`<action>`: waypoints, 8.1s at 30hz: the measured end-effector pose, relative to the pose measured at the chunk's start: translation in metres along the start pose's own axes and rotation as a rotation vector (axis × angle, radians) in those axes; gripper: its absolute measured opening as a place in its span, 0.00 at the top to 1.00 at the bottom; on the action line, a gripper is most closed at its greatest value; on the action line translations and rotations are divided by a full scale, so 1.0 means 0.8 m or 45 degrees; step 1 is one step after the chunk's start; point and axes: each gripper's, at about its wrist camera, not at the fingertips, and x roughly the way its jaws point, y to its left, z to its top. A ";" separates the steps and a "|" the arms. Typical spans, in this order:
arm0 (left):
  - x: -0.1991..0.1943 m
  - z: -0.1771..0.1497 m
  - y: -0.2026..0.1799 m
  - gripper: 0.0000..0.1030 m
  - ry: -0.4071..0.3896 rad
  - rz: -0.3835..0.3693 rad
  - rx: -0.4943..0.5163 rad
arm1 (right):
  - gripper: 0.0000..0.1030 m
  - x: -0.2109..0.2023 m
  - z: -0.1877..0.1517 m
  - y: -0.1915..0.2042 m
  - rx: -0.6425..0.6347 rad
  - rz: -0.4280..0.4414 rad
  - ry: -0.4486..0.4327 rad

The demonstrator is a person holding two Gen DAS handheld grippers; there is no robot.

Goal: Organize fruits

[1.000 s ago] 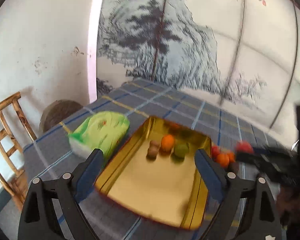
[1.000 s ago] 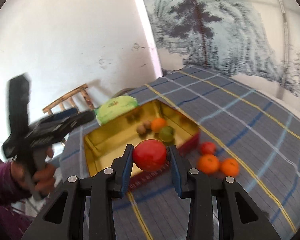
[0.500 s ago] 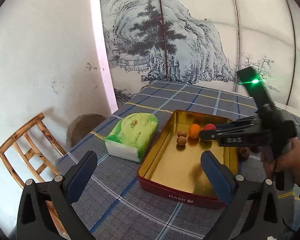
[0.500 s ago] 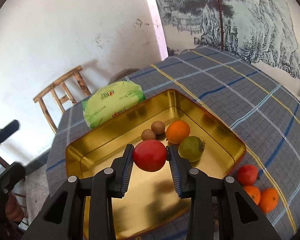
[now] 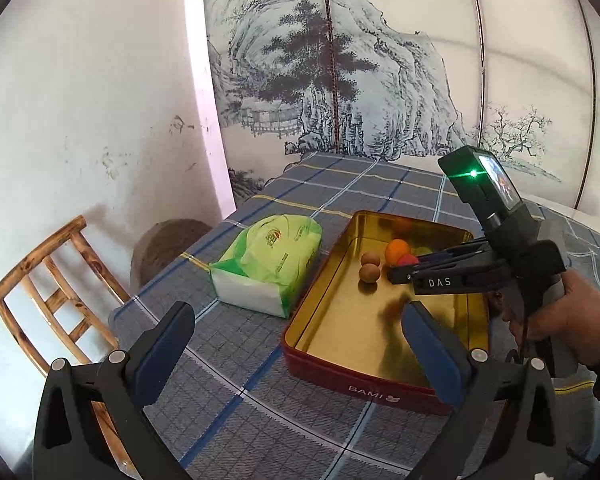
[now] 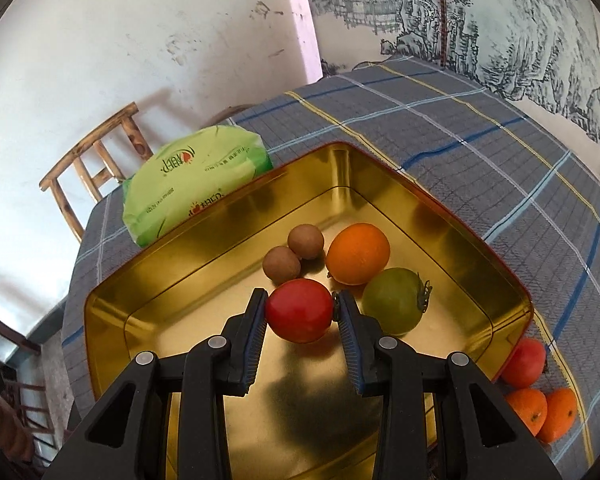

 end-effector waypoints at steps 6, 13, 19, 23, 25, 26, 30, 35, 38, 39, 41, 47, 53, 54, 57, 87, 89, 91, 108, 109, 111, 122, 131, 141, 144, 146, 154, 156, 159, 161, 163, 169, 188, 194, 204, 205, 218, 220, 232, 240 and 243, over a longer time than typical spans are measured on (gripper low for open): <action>0.005 -0.005 0.001 0.01 0.023 0.010 0.001 | 0.64 0.006 0.006 0.003 -0.001 -0.025 0.010; 0.011 -0.007 -0.001 0.01 0.043 0.023 0.007 | 0.64 0.008 0.015 0.006 0.012 -0.031 -0.005; 0.015 -0.011 -0.001 0.01 0.066 0.030 0.021 | 0.63 -0.006 0.017 0.000 0.065 -0.024 -0.074; 0.011 -0.009 0.002 0.01 0.047 0.011 0.019 | 0.61 -0.052 -0.002 -0.017 0.108 -0.026 -0.181; 0.007 -0.009 0.002 0.01 0.032 -0.010 0.017 | 0.60 -0.084 -0.028 -0.033 0.133 -0.027 -0.222; 0.006 -0.009 0.001 0.01 0.028 -0.020 0.016 | 0.58 -0.097 -0.043 -0.040 0.137 -0.021 -0.233; 0.004 -0.009 -0.013 0.01 0.034 -0.068 0.029 | 0.55 -0.130 -0.104 -0.056 0.073 -0.117 -0.174; 0.004 -0.012 -0.036 0.01 0.060 -0.102 0.073 | 0.54 -0.135 -0.147 -0.063 0.050 -0.153 -0.124; -0.001 -0.012 -0.047 0.01 0.045 -0.098 0.112 | 0.54 -0.125 -0.146 -0.071 0.085 -0.123 -0.121; -0.002 -0.012 -0.049 0.01 0.038 -0.096 0.124 | 0.54 -0.121 -0.144 -0.073 0.097 -0.116 -0.124; -0.003 -0.011 -0.054 0.01 0.028 -0.091 0.145 | 0.54 -0.111 -0.138 -0.076 0.125 -0.125 -0.125; 0.000 -0.007 -0.061 0.01 0.022 -0.093 0.164 | 0.52 -0.086 -0.124 -0.079 0.122 -0.121 -0.105; 0.007 -0.012 -0.064 0.01 0.043 -0.089 0.181 | 0.53 -0.066 -0.111 -0.083 0.115 -0.128 -0.070; 0.008 -0.012 -0.064 0.01 0.047 -0.089 0.181 | 0.54 -0.061 -0.110 -0.082 0.114 -0.136 -0.046; 0.011 -0.013 -0.064 0.01 0.063 -0.091 0.178 | 0.59 -0.060 -0.113 -0.079 0.096 -0.152 -0.050; 0.016 -0.003 -0.238 0.01 0.190 -0.316 0.448 | 0.59 -0.272 -0.334 -0.285 0.673 -0.583 -0.265; 0.020 -0.003 -0.250 0.01 0.201 -0.349 0.463 | 0.59 -0.272 -0.340 -0.294 0.712 -0.563 -0.266; 0.025 0.000 -0.266 0.01 0.205 -0.391 0.470 | 0.59 -0.275 -0.342 -0.298 0.730 -0.560 -0.278; 0.144 0.012 -0.331 0.21 0.504 -0.503 0.202 | 0.59 -0.270 -0.342 -0.298 0.718 -0.490 -0.267; 0.147 0.011 -0.332 0.25 0.511 -0.498 0.195 | 0.59 -0.270 -0.342 -0.298 0.719 -0.485 -0.268; 0.157 0.010 -0.333 0.28 0.538 -0.497 0.166 | 0.59 -0.271 -0.342 -0.299 0.722 -0.473 -0.272; 0.173 0.013 -0.336 0.40 0.558 -0.467 0.113 | 0.59 -0.271 -0.343 -0.299 0.731 -0.442 -0.285; 0.156 0.040 -0.321 0.35 0.507 -0.492 0.090 | 0.58 -0.269 -0.342 -0.299 0.733 -0.447 -0.282; 0.142 0.049 -0.320 0.35 0.443 -0.446 0.202 | 0.58 -0.265 -0.341 -0.297 0.728 -0.455 -0.273; 0.144 0.062 -0.324 0.35 0.400 -0.415 0.356 | 0.58 -0.265 -0.342 -0.298 0.736 -0.453 -0.278; 0.148 0.063 -0.329 0.39 0.393 -0.423 0.481 | 0.57 -0.265 -0.342 -0.299 0.741 -0.450 -0.280; 0.182 0.070 -0.320 0.55 0.532 -0.483 0.533 | 0.52 -0.264 -0.341 -0.298 0.727 -0.441 -0.277; 0.191 0.073 -0.319 0.56 0.581 -0.499 0.487 | 0.51 -0.264 -0.340 -0.297 0.722 -0.441 -0.275; 0.198 0.071 -0.325 0.56 0.618 -0.478 0.463 | 0.49 -0.264 -0.340 -0.297 0.720 -0.441 -0.274; 0.200 0.070 -0.328 0.56 0.638 -0.482 0.442 | 0.49 -0.263 -0.339 -0.297 0.718 -0.440 -0.273; 0.203 0.069 -0.332 0.58 0.665 -0.492 0.419 | 0.48 -0.263 -0.339 -0.297 0.718 -0.440 -0.274; 0.196 0.063 -0.334 0.57 0.676 -0.563 0.398 | 0.44 -0.263 -0.339 -0.296 0.721 -0.443 -0.274; 0.194 0.038 -0.346 0.65 0.653 -0.568 0.422 | 0.33 -0.260 -0.334 -0.293 0.711 -0.451 -0.265; 0.138 0.045 -0.324 0.65 0.509 -0.508 0.344 | 0.29 -0.254 -0.327 -0.287 0.664 -0.501 -0.220; 0.056 0.037 -0.294 0.65 0.391 -0.551 0.279 | 0.50 -0.254 -0.327 -0.284 0.651 -0.592 -0.188; 0.051 0.035 -0.291 0.65 0.387 -0.557 0.274 | 0.54 -0.255 -0.328 -0.285 0.659 -0.600 -0.190; 0.013 0.022 -0.237 0.65 0.356 -0.605 0.195 | 0.58 -0.253 -0.326 -0.285 0.654 -0.639 -0.175; 0.009 0.021 -0.233 0.64 0.351 -0.617 0.193 | 0.59 -0.253 -0.325 -0.285 0.659 -0.634 -0.179; 0.000 0.018 -0.193 0.64 0.331 -0.623 0.119 | 0.59 -0.251 -0.325 -0.285 0.650 -0.647 -0.171; 0.004 0.016 -0.173 0.64 0.320 -0.564 0.097 | 0.59 -0.248 -0.322 -0.282 0.638 -0.665 -0.159; 0.005 0.015 -0.171 0.64 0.302 -0.531 0.115 | 0.59 -0.246 -0.320 -0.281 0.630 -0.678 -0.151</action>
